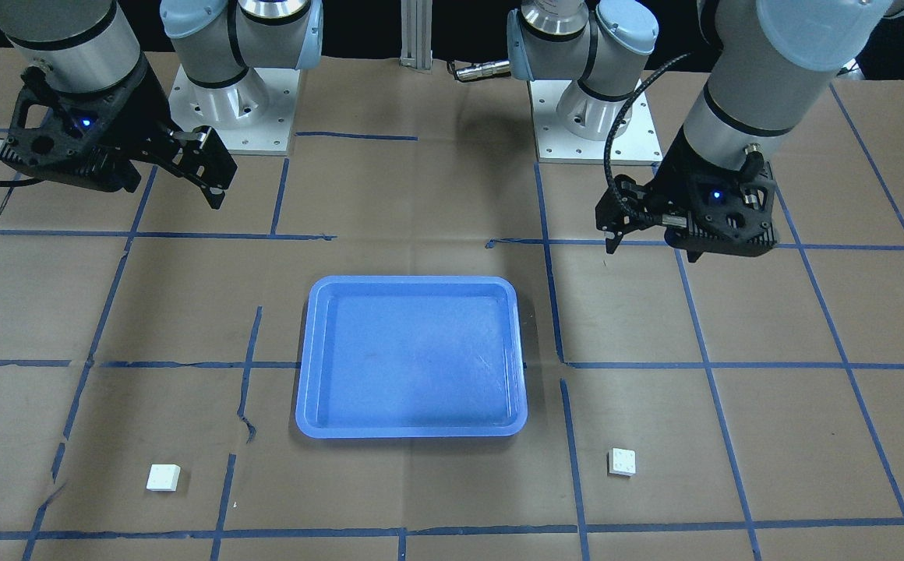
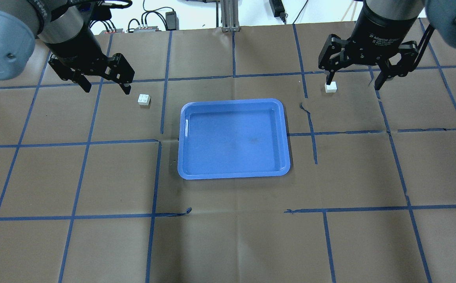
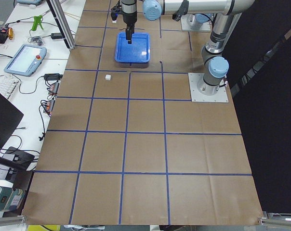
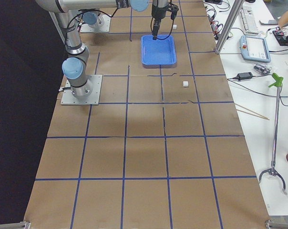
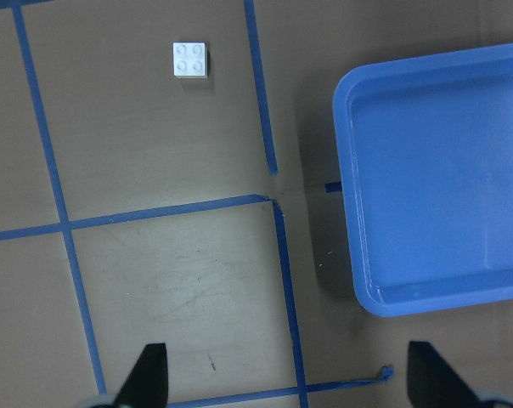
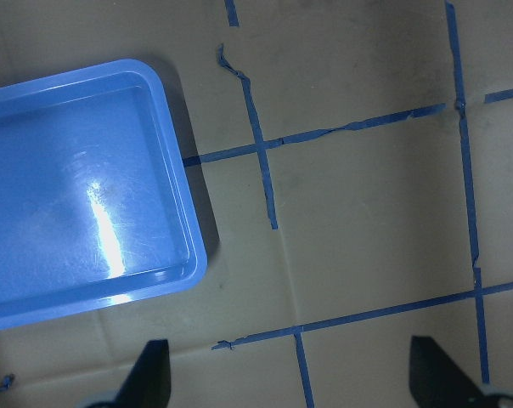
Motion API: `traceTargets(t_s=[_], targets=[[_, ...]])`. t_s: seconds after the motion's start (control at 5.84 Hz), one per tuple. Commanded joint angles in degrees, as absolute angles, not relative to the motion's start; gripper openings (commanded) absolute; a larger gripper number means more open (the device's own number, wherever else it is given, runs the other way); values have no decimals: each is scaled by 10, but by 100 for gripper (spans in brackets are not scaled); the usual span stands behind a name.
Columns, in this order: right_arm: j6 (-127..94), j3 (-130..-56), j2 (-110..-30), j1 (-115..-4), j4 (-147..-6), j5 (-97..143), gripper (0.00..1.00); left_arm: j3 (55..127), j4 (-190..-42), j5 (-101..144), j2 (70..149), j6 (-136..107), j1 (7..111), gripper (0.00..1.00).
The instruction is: Assemble white blocks and place on blue tray
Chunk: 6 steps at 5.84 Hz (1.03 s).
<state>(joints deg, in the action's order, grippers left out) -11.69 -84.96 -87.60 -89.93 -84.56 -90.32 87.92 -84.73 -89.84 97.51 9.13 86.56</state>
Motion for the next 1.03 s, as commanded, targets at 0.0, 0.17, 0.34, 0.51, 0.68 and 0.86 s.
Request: traceTargets(t_s=[0.0,0.17,0.34,0.51,0.68,0.86], targets=[[-117,-843,-871,-896,-845,-904,100,849,-748,-894,1094,87,857,99],[-99,-840,-871,-895,-843,-903,100,830,-717,-892,1163,85,857,99],[-11,-840,-871,-894,-851,-901,100,830,-655,-891,1207,86,857,99],[57,-841,-868,-889,-853,-901,100,829,-623,-892,1240,93,856,99],[118,-841,-867,-867,-853,-897,100,826,-552,-892,1277,107,856,97],[193,-841,-867,-839,-860,-896,100,823,-537,-883,1305,106,856,98]])
